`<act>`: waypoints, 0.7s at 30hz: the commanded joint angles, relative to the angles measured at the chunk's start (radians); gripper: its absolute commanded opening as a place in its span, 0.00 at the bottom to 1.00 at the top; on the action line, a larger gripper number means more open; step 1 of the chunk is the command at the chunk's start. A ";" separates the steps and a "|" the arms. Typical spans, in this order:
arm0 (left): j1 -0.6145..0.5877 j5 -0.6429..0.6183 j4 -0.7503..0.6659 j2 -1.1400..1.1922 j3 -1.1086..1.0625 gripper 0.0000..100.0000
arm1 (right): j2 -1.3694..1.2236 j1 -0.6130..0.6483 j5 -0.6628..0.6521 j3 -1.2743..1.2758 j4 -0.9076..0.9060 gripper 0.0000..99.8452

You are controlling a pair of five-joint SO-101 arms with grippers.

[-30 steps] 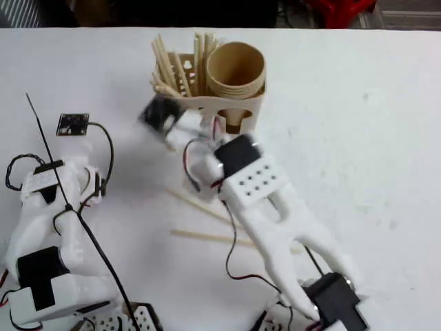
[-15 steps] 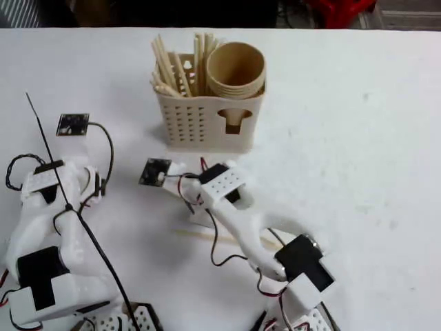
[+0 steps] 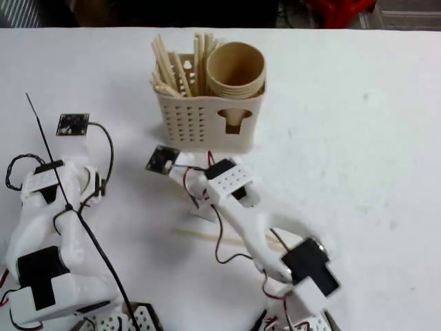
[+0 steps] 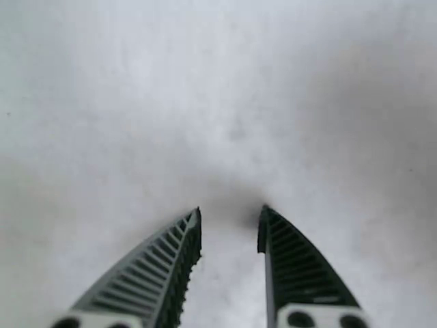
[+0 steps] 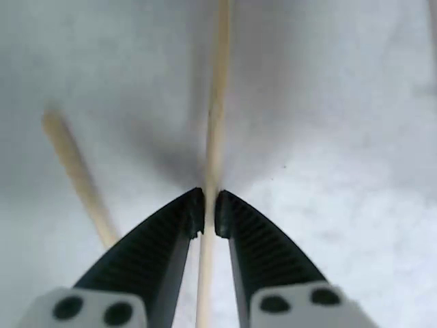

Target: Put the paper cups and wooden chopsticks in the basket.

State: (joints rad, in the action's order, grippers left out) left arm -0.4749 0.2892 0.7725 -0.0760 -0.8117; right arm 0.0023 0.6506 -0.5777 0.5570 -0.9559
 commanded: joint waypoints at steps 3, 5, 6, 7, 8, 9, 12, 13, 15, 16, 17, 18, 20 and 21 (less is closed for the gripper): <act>0.010 0.011 -0.015 0.002 0.008 0.15 | 0.294 -0.027 0.135 -0.011 -0.039 0.02; 0.010 0.011 -0.015 0.002 0.008 0.15 | 0.390 -0.025 0.201 -0.017 -0.036 0.02; 0.010 0.011 -0.015 0.002 0.008 0.15 | 0.440 -0.024 0.229 -0.020 -0.028 0.02; 0.010 0.011 -0.015 0.002 0.008 0.15 | 0.486 -0.022 0.253 -0.034 -0.010 0.02; 0.010 0.011 -0.015 0.002 0.008 0.15 | 0.526 -0.022 0.267 -0.057 0.010 0.02; 0.010 0.011 -0.015 0.002 0.008 0.15 | 0.562 -0.028 0.275 -0.084 0.031 0.02; 0.012 0.011 -0.015 0.002 0.008 0.15 | 0.621 -0.036 0.273 -0.196 0.084 0.02; 0.012 0.011 -0.015 0.002 0.008 0.15 | 0.621 -0.038 0.273 -0.244 0.105 0.02; 0.012 0.011 -0.015 0.002 0.008 0.15 | 0.602 -0.044 0.276 -0.338 0.166 0.02; 0.012 0.011 -0.015 0.002 0.008 0.15 | 0.582 -0.051 0.279 -0.385 0.202 0.02; 0.012 0.011 -0.015 0.002 0.008 0.15 | 0.556 -0.056 0.281 -0.434 0.236 0.02; 0.012 0.011 -0.015 0.002 0.008 0.15 | 0.524 -0.058 0.281 -0.482 0.272 0.02; 0.012 0.011 -0.015 0.002 0.008 0.15 | 0.444 -0.061 0.282 -0.571 0.355 0.02; 0.012 0.011 -0.015 0.002 0.008 0.15 | 0.401 -0.061 0.282 -0.611 0.395 0.02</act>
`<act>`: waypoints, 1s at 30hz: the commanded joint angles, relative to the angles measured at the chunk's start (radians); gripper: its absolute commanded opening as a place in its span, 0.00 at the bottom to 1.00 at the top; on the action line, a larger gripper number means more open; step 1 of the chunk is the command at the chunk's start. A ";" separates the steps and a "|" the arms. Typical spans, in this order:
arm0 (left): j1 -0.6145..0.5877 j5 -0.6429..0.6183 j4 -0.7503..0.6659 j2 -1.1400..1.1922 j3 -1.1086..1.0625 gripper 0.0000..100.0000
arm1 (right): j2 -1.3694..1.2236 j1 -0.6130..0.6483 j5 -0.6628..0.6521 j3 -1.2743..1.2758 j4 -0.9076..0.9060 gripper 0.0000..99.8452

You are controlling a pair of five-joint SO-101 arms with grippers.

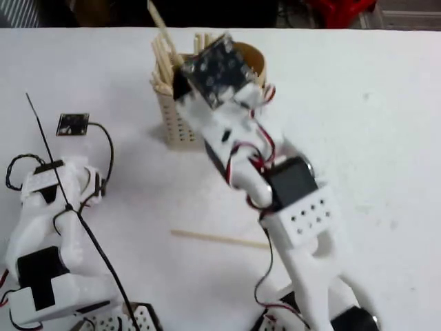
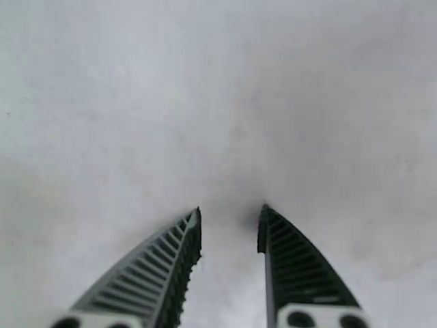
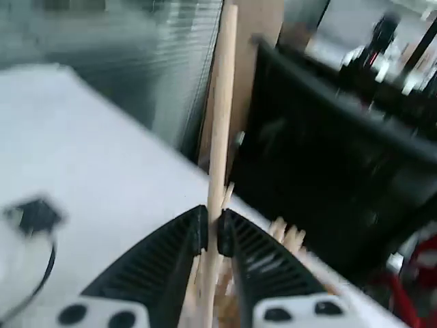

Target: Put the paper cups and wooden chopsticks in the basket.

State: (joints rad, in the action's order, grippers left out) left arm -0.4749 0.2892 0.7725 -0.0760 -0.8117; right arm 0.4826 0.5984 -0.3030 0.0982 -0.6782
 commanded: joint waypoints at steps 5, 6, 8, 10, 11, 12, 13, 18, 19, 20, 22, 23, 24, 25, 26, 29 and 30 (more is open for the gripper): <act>0.012 0.011 -0.015 0.002 0.008 0.15 | -0.275 -0.010 0.008 -0.279 0.260 0.02; 0.012 0.011 -0.015 0.002 0.008 0.15 | -0.305 -0.013 0.008 -0.293 0.260 0.02; 0.012 0.011 -0.015 0.002 0.008 0.15 | -0.346 -0.036 0.008 -0.299 0.260 0.02; 0.012 0.011 -0.015 0.002 0.008 0.15 | -0.374 -0.053 0.008 -0.299 0.260 0.02; 0.012 0.011 -0.015 0.002 0.008 0.15 | -0.383 -0.056 0.008 -0.299 0.260 0.02; 0.012 0.011 -0.015 0.002 0.008 0.15 | -0.390 -0.067 0.008 -0.299 0.259 0.02; 0.012 0.011 -0.015 0.002 0.009 0.15 | -0.397 -0.071 0.008 -0.299 0.259 0.02; 0.012 0.011 -0.015 0.002 0.009 0.15 | -0.400 -0.084 0.008 -0.298 0.245 0.02; 0.012 0.011 -0.015 0.002 0.009 0.15 | -0.398 -0.084 0.008 -0.298 0.229 0.02; 0.012 0.011 -0.015 0.002 0.009 0.15 | -0.397 -0.079 0.008 -0.298 0.219 0.02; 0.012 0.011 -0.015 0.002 0.009 0.15 | -0.397 -0.079 0.009 -0.299 0.203 0.02; 0.012 0.011 -0.015 0.002 0.009 0.15 | -0.397 -0.079 0.009 -0.299 0.203 0.02; 0.012 0.011 -0.015 0.002 0.009 0.15 | -0.397 -0.079 0.009 -0.299 0.202 0.02; 0.012 0.011 -0.015 0.002 0.009 0.15 | -0.397 -0.082 0.009 -0.299 0.199 0.02; 0.012 0.011 -0.015 0.002 0.009 0.15 | -0.397 -0.084 0.009 -0.299 0.188 0.02; 0.012 0.011 -0.015 0.002 0.009 0.15 | -0.397 -0.079 0.012 -0.299 0.157 0.08; 0.012 0.011 -0.015 0.002 0.009 0.15 | -0.397 -0.079 0.025 -0.299 0.140 0.10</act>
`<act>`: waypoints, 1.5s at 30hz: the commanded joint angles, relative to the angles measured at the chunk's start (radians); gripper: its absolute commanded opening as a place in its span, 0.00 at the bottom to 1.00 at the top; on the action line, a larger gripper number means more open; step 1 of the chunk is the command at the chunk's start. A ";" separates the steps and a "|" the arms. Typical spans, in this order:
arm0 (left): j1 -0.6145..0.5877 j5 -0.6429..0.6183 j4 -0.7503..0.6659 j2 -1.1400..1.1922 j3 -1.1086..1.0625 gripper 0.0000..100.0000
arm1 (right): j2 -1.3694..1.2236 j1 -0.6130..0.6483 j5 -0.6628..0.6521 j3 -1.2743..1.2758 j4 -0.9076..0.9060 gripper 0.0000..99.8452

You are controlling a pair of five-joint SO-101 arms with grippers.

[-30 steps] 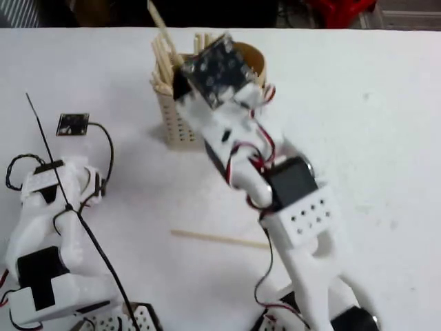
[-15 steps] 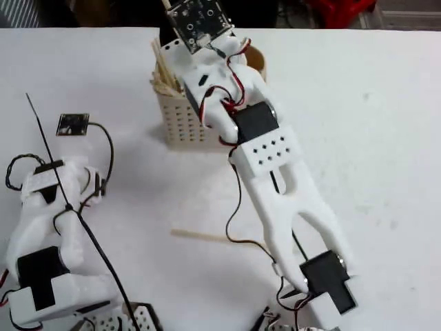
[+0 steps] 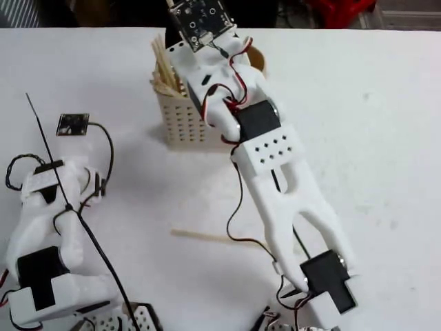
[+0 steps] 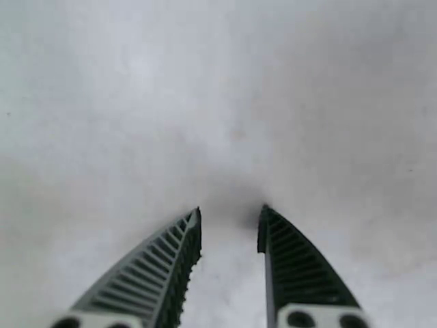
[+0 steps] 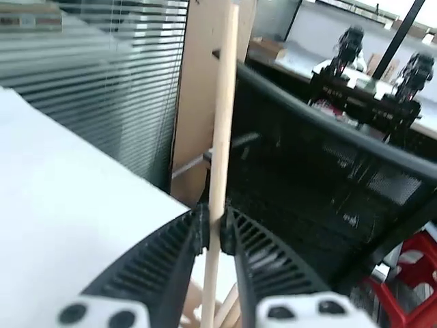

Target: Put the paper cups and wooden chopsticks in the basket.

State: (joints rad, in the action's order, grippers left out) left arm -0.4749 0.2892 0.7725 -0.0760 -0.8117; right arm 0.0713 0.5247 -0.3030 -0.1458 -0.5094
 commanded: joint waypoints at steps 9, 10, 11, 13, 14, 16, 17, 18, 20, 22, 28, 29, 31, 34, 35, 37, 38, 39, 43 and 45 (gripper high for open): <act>0.012 0.011 -0.015 0.002 0.009 0.15 | 0.122 -0.004 0.063 -0.060 -0.346 0.08; 0.012 0.011 -0.015 0.002 0.009 0.15 | 0.151 -0.004 0.061 -0.060 -0.417 0.08; 0.012 0.011 -0.015 0.002 0.009 0.15 | 0.180 -0.004 0.061 -0.058 -0.490 0.08; 0.012 0.011 -0.015 0.002 0.009 0.15 | 0.228 -0.005 0.052 -0.055 -0.651 0.08; 0.012 0.011 -0.015 0.002 0.009 0.15 | 0.246 -0.004 0.023 -0.055 -0.731 0.08; 0.012 0.011 -0.015 0.002 0.009 0.15 | 0.259 0.025 -0.078 -0.037 -0.869 0.08; 0.012 0.011 -0.015 0.002 0.009 0.15 | 0.257 0.047 -0.127 -0.014 -0.923 0.08; 0.012 0.011 -0.015 0.002 0.009 0.15 | 0.254 0.071 -0.176 0.023 -0.964 0.08; 0.012 0.011 -0.015 0.002 0.009 0.15 | 0.248 0.125 -0.281 0.150 -0.998 0.08; 0.012 0.009 -0.015 0.002 0.009 0.15 | 0.239 0.176 -0.387 0.321 -0.993 0.08; 0.012 0.006 -0.015 0.002 0.009 0.15 | 0.220 0.266 -0.523 0.786 -0.740 0.11; 0.012 0.006 -0.015 0.002 0.009 0.15 | 0.220 0.266 -0.523 0.827 -0.697 0.13; 0.012 0.006 -0.015 0.002 0.009 0.15 | 0.220 0.266 -0.528 0.888 -0.633 0.19; 0.012 0.006 -0.015 0.002 0.009 0.15 | 0.220 0.266 -0.531 0.941 -0.570 0.23; 0.012 0.006 -0.015 0.002 0.008 0.15 | 0.220 0.266 -0.531 0.956 -0.549 0.23; 0.012 0.006 -0.015 0.002 0.008 0.15 | 0.220 0.266 -0.531 0.987 -0.503 0.22; 0.012 0.008 -0.015 0.002 0.008 0.15 | 0.220 0.266 -0.531 1.002 -0.483 0.22; 0.012 0.008 -0.015 0.002 0.008 0.15 | 0.220 0.266 -0.531 1.014 -0.466 0.21; 0.012 0.009 -0.015 0.002 0.008 0.15 | 0.219 0.265 -0.532 1.051 -0.435 0.20; 0.012 0.009 -0.015 0.002 0.008 0.15 | 0.219 0.265 -0.532 1.063 -0.435 0.20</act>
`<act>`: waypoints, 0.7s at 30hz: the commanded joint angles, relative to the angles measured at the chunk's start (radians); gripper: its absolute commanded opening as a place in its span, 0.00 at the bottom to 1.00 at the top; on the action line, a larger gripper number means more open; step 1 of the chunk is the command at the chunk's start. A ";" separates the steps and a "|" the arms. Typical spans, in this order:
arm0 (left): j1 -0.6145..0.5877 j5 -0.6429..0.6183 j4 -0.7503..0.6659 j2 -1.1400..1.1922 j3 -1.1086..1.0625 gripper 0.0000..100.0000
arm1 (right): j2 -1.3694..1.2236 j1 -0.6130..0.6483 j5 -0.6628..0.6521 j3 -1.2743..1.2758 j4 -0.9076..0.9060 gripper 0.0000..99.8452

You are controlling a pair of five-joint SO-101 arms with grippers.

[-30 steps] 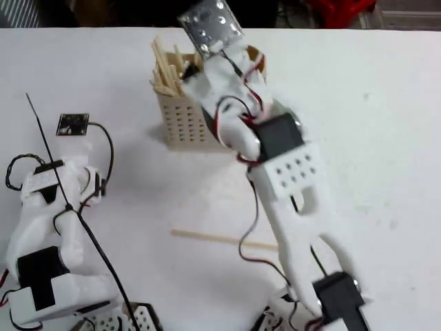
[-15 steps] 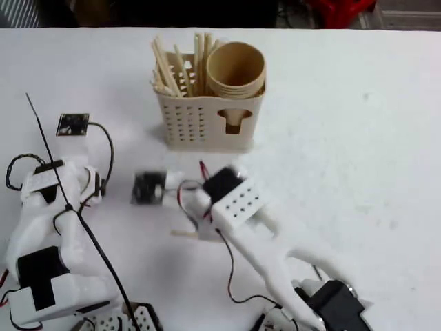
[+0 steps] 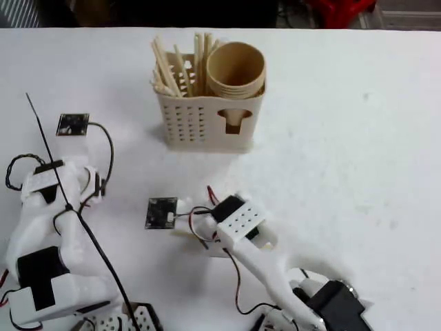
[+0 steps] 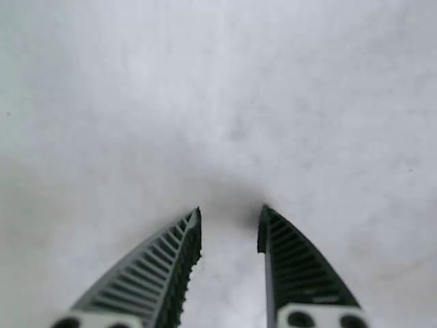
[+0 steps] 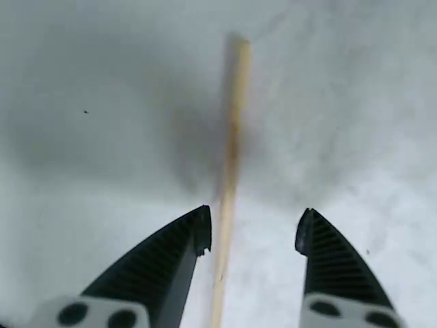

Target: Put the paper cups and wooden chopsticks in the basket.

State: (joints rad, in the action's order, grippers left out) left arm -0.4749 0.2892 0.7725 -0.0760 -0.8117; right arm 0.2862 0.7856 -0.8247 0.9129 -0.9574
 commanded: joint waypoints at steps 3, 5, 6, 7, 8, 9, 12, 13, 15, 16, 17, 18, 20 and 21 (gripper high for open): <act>0.012 0.011 -0.015 0.002 0.008 0.15 | 0.002 0.004 -0.011 0.015 0.015 0.20; 0.012 0.011 -0.015 0.002 0.008 0.15 | -0.004 0.004 -0.011 0.015 0.015 0.20; 0.012 0.011 -0.015 0.002 0.006 0.15 | -0.016 0.004 -0.011 0.014 0.015 0.20; 0.012 0.011 -0.015 0.002 0.006 0.15 | -0.039 0.004 -0.009 0.009 0.015 0.20; 0.012 0.011 -0.015 0.002 0.006 0.15 | -0.067 0.004 -0.009 0.005 0.021 0.20; 0.012 0.011 -0.015 0.002 0.006 0.15 | -0.099 0.004 -0.008 -0.003 0.035 0.20; 0.012 0.008 -0.015 0.002 0.006 0.15 | -0.177 -0.012 -0.003 -0.044 0.038 0.19; 0.012 0.006 -0.015 0.002 0.006 0.15 | -0.186 -0.022 -0.003 -0.061 0.028 0.17; 0.010 0.005 -0.015 0.002 0.006 0.15 | -0.189 -0.039 0.000 -0.071 0.033 0.10; 0.010 0.005 -0.015 0.002 0.006 0.15 | -0.188 -0.042 0.000 -0.071 0.038 0.06; 0.010 0.005 -0.015 0.002 0.006 0.15 | -0.188 -0.042 0.005 -0.071 0.042 0.02; 0.010 0.005 -0.015 0.002 0.006 0.15 | -0.188 -0.042 0.025 -0.072 0.042 0.01; 0.010 0.005 -0.015 0.002 0.006 0.15 | -0.176 -0.042 0.058 -0.074 0.042 0.03; 0.010 0.005 -0.015 0.002 0.008 0.15 | -0.160 -0.042 0.071 -0.074 0.041 0.02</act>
State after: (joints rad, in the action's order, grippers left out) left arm -0.4749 0.2892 0.7725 -0.0760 -0.8117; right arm 0.0990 0.7457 -0.7894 0.8439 -0.9175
